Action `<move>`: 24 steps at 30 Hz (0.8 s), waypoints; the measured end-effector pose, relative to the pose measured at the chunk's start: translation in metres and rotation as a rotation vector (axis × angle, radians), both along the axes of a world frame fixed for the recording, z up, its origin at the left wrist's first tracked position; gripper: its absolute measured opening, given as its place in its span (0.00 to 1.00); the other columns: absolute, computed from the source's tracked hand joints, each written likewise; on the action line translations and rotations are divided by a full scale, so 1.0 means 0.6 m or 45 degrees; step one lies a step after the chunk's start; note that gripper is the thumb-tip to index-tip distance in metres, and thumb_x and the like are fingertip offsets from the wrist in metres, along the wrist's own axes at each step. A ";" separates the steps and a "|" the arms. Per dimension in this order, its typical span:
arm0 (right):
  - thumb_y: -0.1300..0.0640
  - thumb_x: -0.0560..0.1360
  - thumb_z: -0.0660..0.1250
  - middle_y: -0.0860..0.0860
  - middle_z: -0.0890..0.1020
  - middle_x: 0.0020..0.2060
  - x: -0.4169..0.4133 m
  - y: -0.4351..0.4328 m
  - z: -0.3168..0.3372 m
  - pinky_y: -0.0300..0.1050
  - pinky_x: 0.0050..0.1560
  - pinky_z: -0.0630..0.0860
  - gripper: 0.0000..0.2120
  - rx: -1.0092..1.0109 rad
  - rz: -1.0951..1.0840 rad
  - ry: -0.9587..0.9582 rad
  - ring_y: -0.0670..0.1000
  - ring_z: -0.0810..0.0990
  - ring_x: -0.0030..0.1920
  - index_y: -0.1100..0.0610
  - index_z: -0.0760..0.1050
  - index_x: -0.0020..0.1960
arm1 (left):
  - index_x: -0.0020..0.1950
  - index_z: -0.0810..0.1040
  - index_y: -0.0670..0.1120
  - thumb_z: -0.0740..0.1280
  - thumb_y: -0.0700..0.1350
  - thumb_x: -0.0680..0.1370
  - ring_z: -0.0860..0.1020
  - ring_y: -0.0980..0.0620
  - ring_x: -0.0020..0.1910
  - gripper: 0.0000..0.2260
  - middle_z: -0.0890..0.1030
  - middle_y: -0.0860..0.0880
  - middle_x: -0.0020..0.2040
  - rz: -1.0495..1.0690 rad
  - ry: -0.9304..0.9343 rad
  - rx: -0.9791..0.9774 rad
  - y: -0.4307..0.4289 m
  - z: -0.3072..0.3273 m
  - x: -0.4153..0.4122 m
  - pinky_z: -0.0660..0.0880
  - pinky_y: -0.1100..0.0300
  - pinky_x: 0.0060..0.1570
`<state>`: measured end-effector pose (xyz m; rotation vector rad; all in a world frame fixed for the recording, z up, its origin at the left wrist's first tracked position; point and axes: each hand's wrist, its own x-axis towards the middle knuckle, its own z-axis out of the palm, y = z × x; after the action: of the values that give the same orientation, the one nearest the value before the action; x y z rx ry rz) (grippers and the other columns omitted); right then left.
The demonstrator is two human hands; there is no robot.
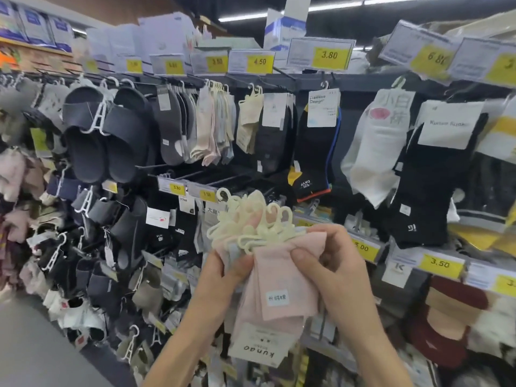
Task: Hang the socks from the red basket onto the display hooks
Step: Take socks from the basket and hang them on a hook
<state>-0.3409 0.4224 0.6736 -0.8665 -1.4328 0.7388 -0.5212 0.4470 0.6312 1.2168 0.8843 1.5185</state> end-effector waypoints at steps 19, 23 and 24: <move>0.53 0.69 0.74 0.53 0.84 0.46 -0.264 0.388 0.142 0.61 0.47 0.81 0.09 0.105 -0.359 0.191 0.58 0.83 0.46 0.47 0.80 0.49 | 0.64 0.80 0.57 0.78 0.68 0.60 0.84 0.47 0.56 0.35 0.85 0.49 0.60 -0.179 -0.254 0.138 0.433 0.085 -0.330 0.81 0.48 0.51; 0.60 0.75 0.71 0.49 0.83 0.47 -0.272 0.502 0.207 0.52 0.50 0.83 0.10 0.211 -0.606 0.157 0.47 0.84 0.48 0.48 0.77 0.51 | 0.67 0.78 0.51 0.78 0.65 0.65 0.84 0.40 0.57 0.34 0.84 0.44 0.61 -0.302 -0.299 0.127 0.477 0.089 -0.353 0.80 0.44 0.52; 0.61 0.75 0.70 0.46 0.82 0.46 -0.272 0.529 0.221 0.45 0.46 0.82 0.10 0.244 -0.658 0.133 0.41 0.83 0.46 0.47 0.76 0.52 | 0.68 0.77 0.51 0.78 0.65 0.65 0.84 0.39 0.57 0.35 0.83 0.43 0.62 -0.346 -0.302 0.121 0.483 0.088 -0.356 0.80 0.43 0.54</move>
<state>-0.5043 0.7400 0.8065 -0.9773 -1.0975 0.2471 -0.7348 0.7369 0.6841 1.1442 0.4744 1.4584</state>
